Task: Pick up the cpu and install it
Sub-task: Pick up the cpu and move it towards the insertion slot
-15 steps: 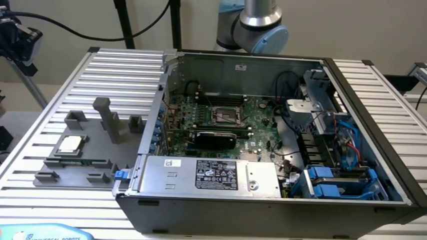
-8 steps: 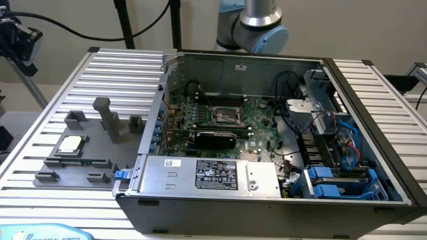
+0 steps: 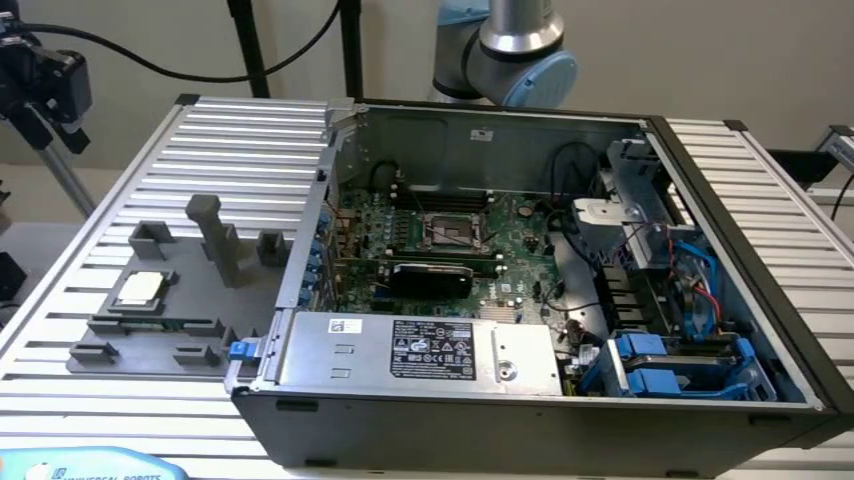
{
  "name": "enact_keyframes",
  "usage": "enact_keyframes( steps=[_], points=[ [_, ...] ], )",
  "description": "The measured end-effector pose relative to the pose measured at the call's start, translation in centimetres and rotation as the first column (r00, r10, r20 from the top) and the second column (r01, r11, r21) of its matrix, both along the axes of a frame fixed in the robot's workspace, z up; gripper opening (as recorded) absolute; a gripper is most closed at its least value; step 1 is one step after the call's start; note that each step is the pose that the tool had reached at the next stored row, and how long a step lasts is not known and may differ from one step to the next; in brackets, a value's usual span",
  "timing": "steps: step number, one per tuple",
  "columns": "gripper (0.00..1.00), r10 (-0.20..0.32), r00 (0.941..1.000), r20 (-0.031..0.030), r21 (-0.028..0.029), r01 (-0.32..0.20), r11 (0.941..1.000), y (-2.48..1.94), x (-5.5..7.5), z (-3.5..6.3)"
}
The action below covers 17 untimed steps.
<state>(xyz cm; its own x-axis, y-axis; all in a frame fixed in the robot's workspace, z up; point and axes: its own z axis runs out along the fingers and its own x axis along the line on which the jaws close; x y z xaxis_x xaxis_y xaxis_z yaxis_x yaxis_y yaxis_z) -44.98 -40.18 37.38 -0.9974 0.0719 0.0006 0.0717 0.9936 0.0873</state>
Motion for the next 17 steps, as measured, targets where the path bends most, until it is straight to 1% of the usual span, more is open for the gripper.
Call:
enact_keyframes(
  steps=[1,2,4,5,7,9,11,17],
  points=[
    [0.42,0.000,1.0000,0.0000,0.0000,0.000,1.0000,0.00,0.0,0.00],
    [0.53,0.000,1.0000,-0.0003,-0.0001,0.000,1.0000,0.00,0.0,-0.01],
    [0.53,0.000,1.0000,-0.0012,0.0001,0.000,1.0000,-0.07,0.0,-0.20],
    [0.60,0.000,1.0000,-0.0024,0.0000,0.000,1.0000,-0.15,0.0,-0.36],
    [0.60,0.000,1.0000,-0.0041,0.0000,0.000,1.0000,-0.46,0.1,-0.72],
    [0.60,0.000,1.0000,-0.0044,0.0001,0.000,1.0000,-0.80,0.2,-1.09],
    [0.60,0.002,1.0000,-0.0044,0.0001,-0.002,1.0000,-1.05,0.3,-1.45],
    [0.60,0.011,0.9999,-0.0043,0.0001,-0.011,0.9999,-1.36,1.1,-2.54]
  ],
)
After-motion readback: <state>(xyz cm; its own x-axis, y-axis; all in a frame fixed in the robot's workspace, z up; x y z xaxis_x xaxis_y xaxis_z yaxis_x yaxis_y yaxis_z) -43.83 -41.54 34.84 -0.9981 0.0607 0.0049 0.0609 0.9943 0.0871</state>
